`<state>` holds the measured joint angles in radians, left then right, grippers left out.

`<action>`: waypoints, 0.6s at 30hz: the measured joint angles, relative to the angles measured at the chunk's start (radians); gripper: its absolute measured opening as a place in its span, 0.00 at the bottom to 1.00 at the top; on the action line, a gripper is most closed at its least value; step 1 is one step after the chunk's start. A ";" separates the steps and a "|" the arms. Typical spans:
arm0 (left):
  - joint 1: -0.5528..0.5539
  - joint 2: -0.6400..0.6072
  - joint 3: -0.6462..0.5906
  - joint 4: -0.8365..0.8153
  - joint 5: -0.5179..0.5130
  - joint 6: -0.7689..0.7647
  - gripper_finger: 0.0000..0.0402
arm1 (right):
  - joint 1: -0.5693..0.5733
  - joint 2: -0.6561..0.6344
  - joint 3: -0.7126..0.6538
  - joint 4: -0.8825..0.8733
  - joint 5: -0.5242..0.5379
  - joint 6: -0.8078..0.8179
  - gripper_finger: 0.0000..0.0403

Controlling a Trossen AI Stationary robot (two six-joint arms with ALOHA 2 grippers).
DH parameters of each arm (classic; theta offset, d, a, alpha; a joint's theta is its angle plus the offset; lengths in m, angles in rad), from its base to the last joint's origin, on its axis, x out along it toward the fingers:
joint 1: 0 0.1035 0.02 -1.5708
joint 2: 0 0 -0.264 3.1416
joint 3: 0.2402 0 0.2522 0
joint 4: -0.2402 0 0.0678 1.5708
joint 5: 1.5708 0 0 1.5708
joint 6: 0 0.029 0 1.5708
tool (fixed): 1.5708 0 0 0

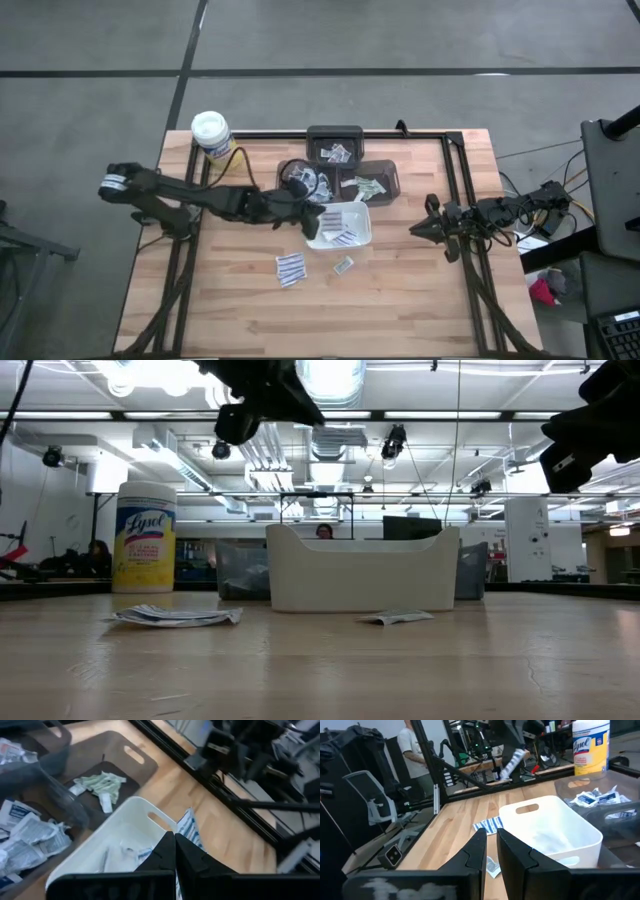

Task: Pick & Place First Aid Supplies
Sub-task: Put the blue bandage into the white bin

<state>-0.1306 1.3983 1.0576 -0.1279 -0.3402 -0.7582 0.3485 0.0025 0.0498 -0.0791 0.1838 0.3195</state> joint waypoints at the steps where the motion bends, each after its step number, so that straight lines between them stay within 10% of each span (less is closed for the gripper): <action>1: 0.010 0.011 0.009 -0.001 0.000 -0.003 0.00 | 0.000 0.000 0.000 0.000 0.002 -0.007 0.11; 18: 0.066 0.182 0.167 -0.145 0.009 -0.094 0.00 | 0.000 0.000 0.000 0.001 0.003 -0.006 0.11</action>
<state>-0.0650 1.5801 1.2243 -0.2733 -0.3309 -0.8526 0.3485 0.0029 0.0498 -0.0784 0.1867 0.3138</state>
